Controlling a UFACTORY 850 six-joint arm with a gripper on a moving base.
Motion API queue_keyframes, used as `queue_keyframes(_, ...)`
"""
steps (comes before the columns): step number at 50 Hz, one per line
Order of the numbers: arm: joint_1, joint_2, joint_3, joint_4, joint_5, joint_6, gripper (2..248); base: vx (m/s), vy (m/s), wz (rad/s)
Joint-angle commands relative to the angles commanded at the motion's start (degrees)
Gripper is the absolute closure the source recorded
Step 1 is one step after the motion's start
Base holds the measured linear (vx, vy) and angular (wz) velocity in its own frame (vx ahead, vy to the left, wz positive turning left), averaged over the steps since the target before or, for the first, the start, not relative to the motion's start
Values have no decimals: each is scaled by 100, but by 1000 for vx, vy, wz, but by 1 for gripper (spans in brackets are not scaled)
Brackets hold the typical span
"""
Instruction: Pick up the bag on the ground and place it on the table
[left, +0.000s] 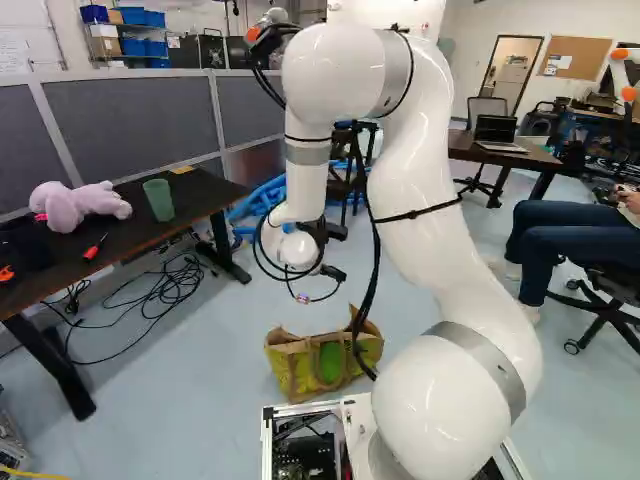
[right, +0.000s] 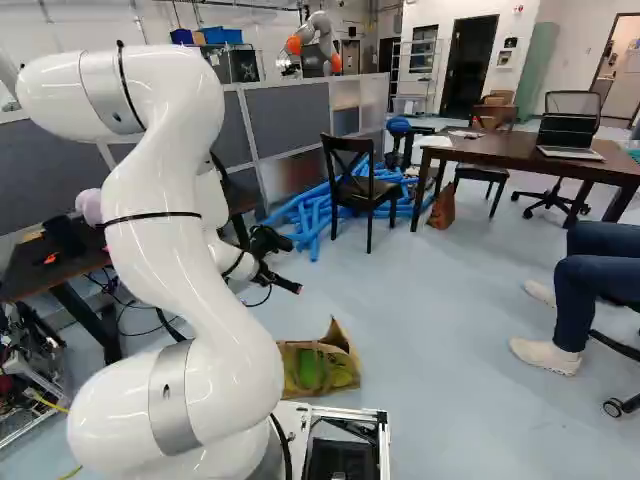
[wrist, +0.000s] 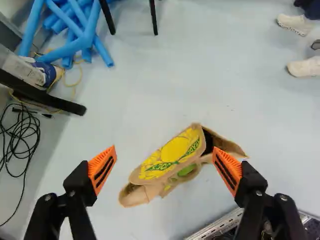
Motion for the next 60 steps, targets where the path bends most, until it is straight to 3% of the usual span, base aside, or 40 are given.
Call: queue_keyframes(60,-52,-1428,-819,825,-61,0,3,0,0,0)
